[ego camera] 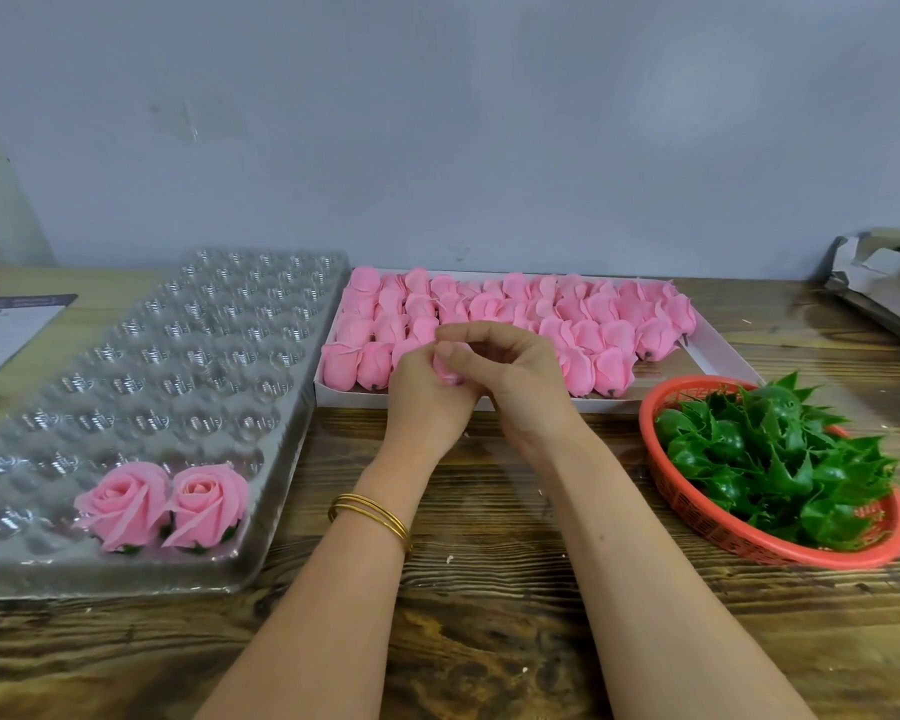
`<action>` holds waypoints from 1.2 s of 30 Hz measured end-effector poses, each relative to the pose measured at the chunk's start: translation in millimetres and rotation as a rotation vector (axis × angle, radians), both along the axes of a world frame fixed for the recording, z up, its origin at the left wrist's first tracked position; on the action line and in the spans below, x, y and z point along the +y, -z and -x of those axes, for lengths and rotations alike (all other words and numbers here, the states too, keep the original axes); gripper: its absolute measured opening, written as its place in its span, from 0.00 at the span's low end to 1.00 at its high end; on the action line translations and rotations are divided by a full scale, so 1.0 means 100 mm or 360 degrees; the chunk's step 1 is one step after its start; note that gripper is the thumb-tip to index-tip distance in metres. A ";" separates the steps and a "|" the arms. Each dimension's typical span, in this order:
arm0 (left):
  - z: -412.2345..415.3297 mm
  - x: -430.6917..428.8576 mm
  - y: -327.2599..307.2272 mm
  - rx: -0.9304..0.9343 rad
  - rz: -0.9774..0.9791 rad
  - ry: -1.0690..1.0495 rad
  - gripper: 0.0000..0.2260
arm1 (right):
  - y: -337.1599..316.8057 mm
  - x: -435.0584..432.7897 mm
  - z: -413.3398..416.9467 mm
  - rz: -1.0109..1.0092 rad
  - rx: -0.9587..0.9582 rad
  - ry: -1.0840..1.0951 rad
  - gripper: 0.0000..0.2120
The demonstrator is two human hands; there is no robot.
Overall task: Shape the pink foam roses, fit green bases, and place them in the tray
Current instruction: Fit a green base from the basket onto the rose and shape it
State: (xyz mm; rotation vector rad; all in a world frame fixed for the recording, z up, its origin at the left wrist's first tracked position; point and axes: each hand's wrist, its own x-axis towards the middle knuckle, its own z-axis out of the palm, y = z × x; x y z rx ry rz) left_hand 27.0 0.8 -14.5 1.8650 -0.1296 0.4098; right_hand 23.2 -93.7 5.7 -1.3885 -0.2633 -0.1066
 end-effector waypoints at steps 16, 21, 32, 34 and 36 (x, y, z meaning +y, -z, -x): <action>0.02 -0.02 -0.01 0.0051 0.0007 -0.0041 0.14 | 0.03 0.02 0.03 0.0213 0.0023 -0.0044 0.12; 0.01 -0.01 -0.02 0.0030 -0.0025 -0.0068 0.13 | 0.01 0.02 0.02 0.0160 0.0070 -0.0088 0.11; 0.00 0.00 0.00 -0.0053 -0.0265 -0.0015 0.07 | 0.02 0.06 -0.01 0.0291 -0.0117 0.0254 0.11; 0.01 0.00 0.00 -0.0044 -0.0271 -0.0025 0.08 | 0.03 0.07 -0.01 0.0303 -0.0121 0.0240 0.08; 0.01 0.00 -0.01 -0.0033 -0.0260 -0.0044 0.11 | 0.03 0.07 0.00 0.0292 -0.0106 0.0227 0.04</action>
